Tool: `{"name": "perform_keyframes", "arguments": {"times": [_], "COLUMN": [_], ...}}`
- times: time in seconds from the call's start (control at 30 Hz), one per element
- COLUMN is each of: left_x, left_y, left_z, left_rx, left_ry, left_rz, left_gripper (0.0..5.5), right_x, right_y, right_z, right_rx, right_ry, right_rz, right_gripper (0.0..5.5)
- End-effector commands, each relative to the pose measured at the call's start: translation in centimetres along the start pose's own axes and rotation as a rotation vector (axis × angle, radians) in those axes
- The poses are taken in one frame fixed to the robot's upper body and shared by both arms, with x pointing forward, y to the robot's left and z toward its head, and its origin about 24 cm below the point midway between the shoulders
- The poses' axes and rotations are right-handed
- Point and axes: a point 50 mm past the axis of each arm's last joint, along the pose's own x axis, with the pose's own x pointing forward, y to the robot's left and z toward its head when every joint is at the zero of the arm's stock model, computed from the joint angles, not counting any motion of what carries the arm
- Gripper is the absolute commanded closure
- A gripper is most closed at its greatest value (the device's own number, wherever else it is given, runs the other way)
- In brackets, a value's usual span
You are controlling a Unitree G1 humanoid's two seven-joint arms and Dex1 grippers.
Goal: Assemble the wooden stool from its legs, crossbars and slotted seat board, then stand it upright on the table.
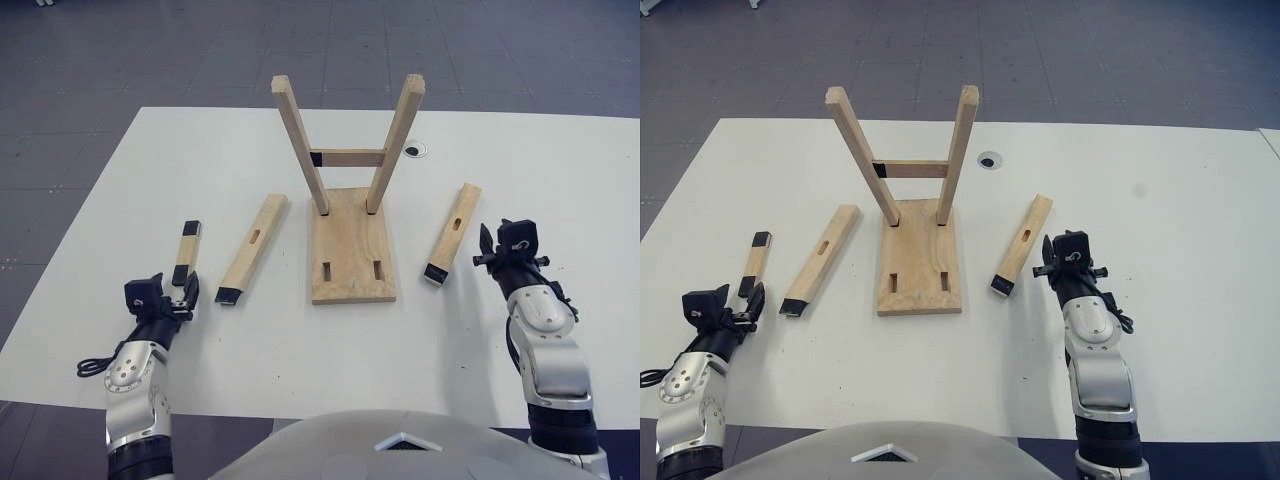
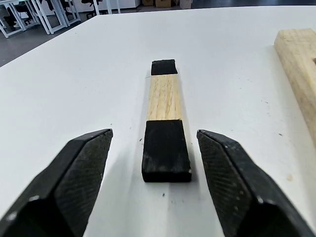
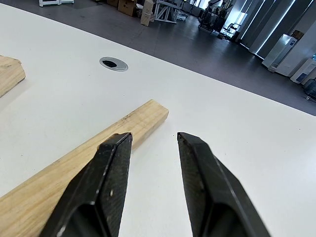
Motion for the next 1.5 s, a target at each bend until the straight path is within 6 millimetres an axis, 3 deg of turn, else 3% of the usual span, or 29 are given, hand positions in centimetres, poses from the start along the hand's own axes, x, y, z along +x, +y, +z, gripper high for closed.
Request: {"name": "perform_keyframes", "arguments": {"times": [0.03,0.23,0.43,0.67,0.73,0.83,1.0,1.17,1.23,1.3,1.5], "left_x": [0.4,0.4,0.4,1.2,1.8,2.4,1.1,-1.8,-2.1,-1.5,-1.1], "left_y": [0.0,-1.2,-1.3,-1.3,-1.4,-2.0,-5.5,-10.4,-11.9,-12.9,-14.5], "left_z": [-1.4,-2.0,-0.6,2.2,4.8,9.4,18.2,22.1,22.6,21.7,19.5], "left_rx": [-0.006,-0.12,-0.111,-0.075,-0.091,-0.146,-0.037,0.18,0.216,0.257,0.275], "left_ry": [0.105,0.289,0.393,0.316,0.175,-0.039,-0.444,-0.645,-0.673,-0.643,-0.607], "left_rz": [-0.011,-0.074,-0.07,-0.048,-0.039,-0.068,-0.289,-0.534,-0.572,-0.585,-0.655], "left_gripper": [2.31,3.21,4.18,4.19,4.19,4.19,4.19,4.19,4.19,4.19,4.19], "right_x": [0.4,0.6,0.7,1.3,1.3,1.0,0.1,-1.4,-2.2,-2.5,-1.5], "right_y": [-0.2,-0.2,-0.1,-0.6,-0.4,0.2,1.8,4.2,5.0,5.4,5.4], "right_z": [0.5,0.8,1.1,3.9,5.2,6.6,9.7,12.3,13.3,14.1,16.2], "right_rx": [0.006,0.025,0.051,0.276,0.346,0.423,0.597,0.744,0.85,0.902,1.048], "right_ry": [-0.012,-0.022,-0.029,-0.109,-0.149,-0.191,-0.263,-0.285,-0.301,-0.302,-0.303], "right_rz": [-0.003,-0.019,-0.031,-0.033,0.014,0.094,0.349,0.652,0.775,0.869,0.957], "right_gripper": [3.79,3.79,3.79,3.79,3.79,3.23,2.41,2.41,2.41,2.41,2.41]}}
